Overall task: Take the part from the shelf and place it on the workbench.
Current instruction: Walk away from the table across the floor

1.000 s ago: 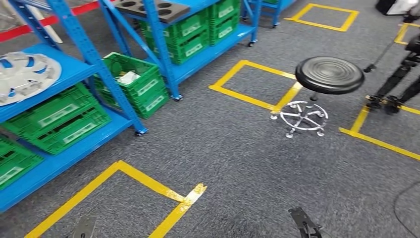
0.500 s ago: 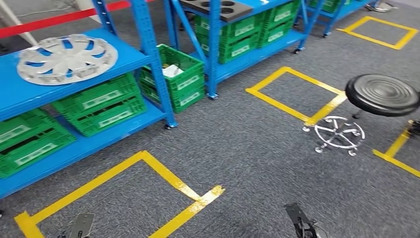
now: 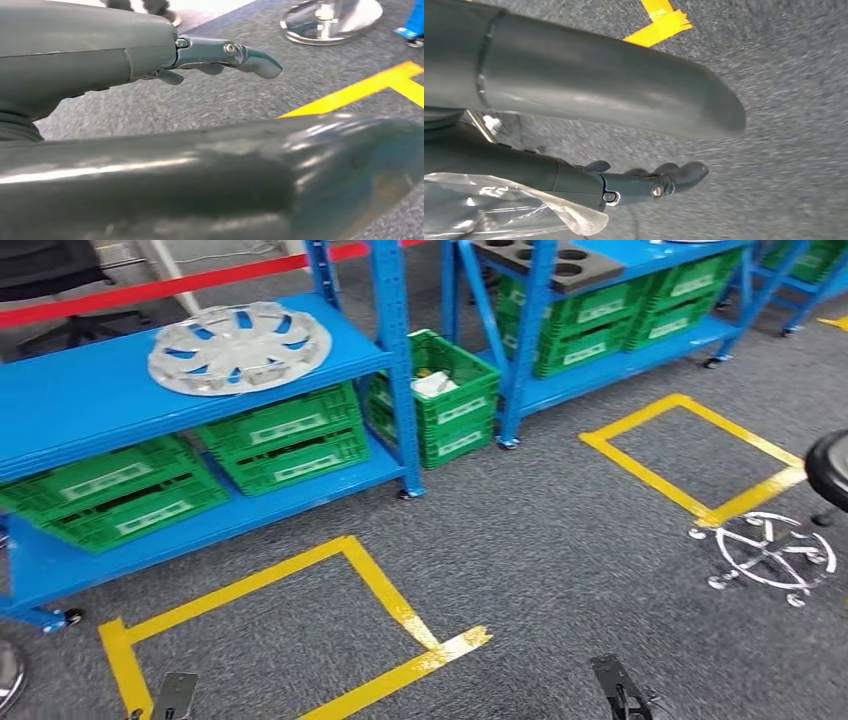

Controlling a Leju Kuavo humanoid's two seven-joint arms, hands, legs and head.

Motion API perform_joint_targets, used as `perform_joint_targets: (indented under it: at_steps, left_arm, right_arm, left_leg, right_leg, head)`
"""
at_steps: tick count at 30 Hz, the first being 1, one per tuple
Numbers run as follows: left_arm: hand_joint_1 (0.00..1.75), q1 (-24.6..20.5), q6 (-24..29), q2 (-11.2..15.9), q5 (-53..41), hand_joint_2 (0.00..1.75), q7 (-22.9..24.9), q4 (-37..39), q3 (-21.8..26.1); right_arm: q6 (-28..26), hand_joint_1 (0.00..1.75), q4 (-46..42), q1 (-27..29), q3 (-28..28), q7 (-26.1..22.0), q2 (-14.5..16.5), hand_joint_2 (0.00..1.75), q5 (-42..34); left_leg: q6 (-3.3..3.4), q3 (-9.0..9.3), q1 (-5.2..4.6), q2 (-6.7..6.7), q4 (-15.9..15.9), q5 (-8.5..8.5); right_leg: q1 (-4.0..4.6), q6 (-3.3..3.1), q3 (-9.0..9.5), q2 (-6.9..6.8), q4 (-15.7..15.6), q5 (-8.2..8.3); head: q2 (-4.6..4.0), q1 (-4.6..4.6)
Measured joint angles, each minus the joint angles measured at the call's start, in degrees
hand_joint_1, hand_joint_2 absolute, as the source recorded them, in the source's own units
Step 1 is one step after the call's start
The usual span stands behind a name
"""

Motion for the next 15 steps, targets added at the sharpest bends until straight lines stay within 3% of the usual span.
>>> perform_joint_targets:
  at_steps: [1,2,3,5,7,8,10,12,14,15]
  left_arm:
    - [0.0,0.02,0.04,0.01,-0.01,0.0,-0.09,0.0,0.0]
    - [0.0,0.11,0.08,0.02,-0.01,0.0,-0.26,0.0,0.0]
    - [0.0,0.18,0.16,0.05,-0.02,0.0,-0.48,0.0,0.0]
    - [0.0,0.18,0.39,0.13,-0.02,0.0,-1.04,0.0,0.0]
    - [0.0,-0.04,0.69,0.17,-0.01,0.0,-1.68,0.0,0.0]
    - [0.0,-0.07,0.81,0.17,0.0,0.0,-1.96,0.0,0.0]
    - [0.0,0.12,1.01,0.14,-0.01,0.0,-2.32,0.0,0.0]
    - [0.0,0.18,1.25,0.15,-0.1,0.0,-2.51,0.0,0.01]
    - [0.0,-0.07,1.44,0.19,-0.31,0.0,-2.56,0.0,0.02]
    - [0.0,-0.16,1.48,0.19,-0.4,0.0,-2.55,0.0,0.01]
  right_arm:
    - [-0.03,0.0,0.01,0.06,-0.02,-0.11,0.01,0.0,0.01]
    - [-0.05,0.0,0.01,0.07,-0.03,-0.25,0.01,0.0,0.01]
    - [-0.08,0.0,0.01,0.03,-0.04,-0.37,0.03,0.0,0.01]
    - [-0.11,0.0,0.01,-0.07,-0.09,-0.52,0.08,0.0,0.02]
    - [-0.11,0.0,0.01,-0.14,-0.12,-0.54,0.14,0.0,0.05]
    - [-0.1,0.0,0.01,-0.19,-0.13,-0.52,0.16,0.0,0.08]
    - [-0.09,0.0,0.01,-0.44,-0.15,-0.46,0.23,0.0,0.12]
    - [-0.14,0.0,0.0,-0.68,-0.17,-0.5,0.32,0.0,0.06]
    - [-0.26,0.0,0.01,-0.58,-0.24,-0.94,0.4,0.0,-0.5]
    - [-0.34,0.0,0.02,-0.43,-0.37,-1.3,0.48,0.0,-0.91]
  left_leg:
    - [-0.19,-1.07,0.15,0.32,2.25,-0.45]
    - [-0.31,-1.09,0.25,0.5,2.35,0.28]
    - [-0.33,0.03,0.3,0.81,0.13,2.03]
    - [-0.05,4.05,0.0,3.0,-7.63,5.87]
    - [0.54,6.35,-0.55,5.06,-12.49,7.03]
    - [0.83,6.42,-0.81,5.22,-12.89,6.67]
    - [1.52,6.33,-0.73,4.08,-13.23,6.73]
    - [2.26,6.59,-0.39,2.91,-13.72,6.97]
    - [2.77,6.63,-0.22,1.62,-13.93,7.13]
    - [2.89,6.58,-0.24,0.83,-13.91,7.14]
  right_leg:
    - [0.04,-0.04,0.19,-0.94,0.01,-0.18]
    - [0.05,0.02,0.4,-1.8,0.03,-0.35]
    - [0.05,0.11,0.67,-2.58,0.03,-0.53]
    - [0.19,0.5,1.32,-3.97,0.03,-1.01]
    - [0.54,1.09,1.68,-5.16,0.13,-1.45]
    - [0.68,1.42,1.77,-5.75,0.13,-1.58]
    - [0.63,2.03,1.99,-6.62,0.08,-1.95]
    - [0.44,2.48,1.24,-4.49,2.04,-3.61]
    - [0.32,2.61,-1.94,-1.11,8.64,-6.93]
    - [0.3,2.63,-4.06,-0.27,12.64,-8.39]
  head:
    - [0.0,-0.01]
    - [0.0,-0.02]
    - [0.0,-0.03]
    - [0.0,-0.03]
    - [0.0,-0.05]
    - [0.0,-0.04]
    - [0.0,0.0]
    - [0.0,0.18]
    - [0.0,0.5]
    - [0.0,0.59]
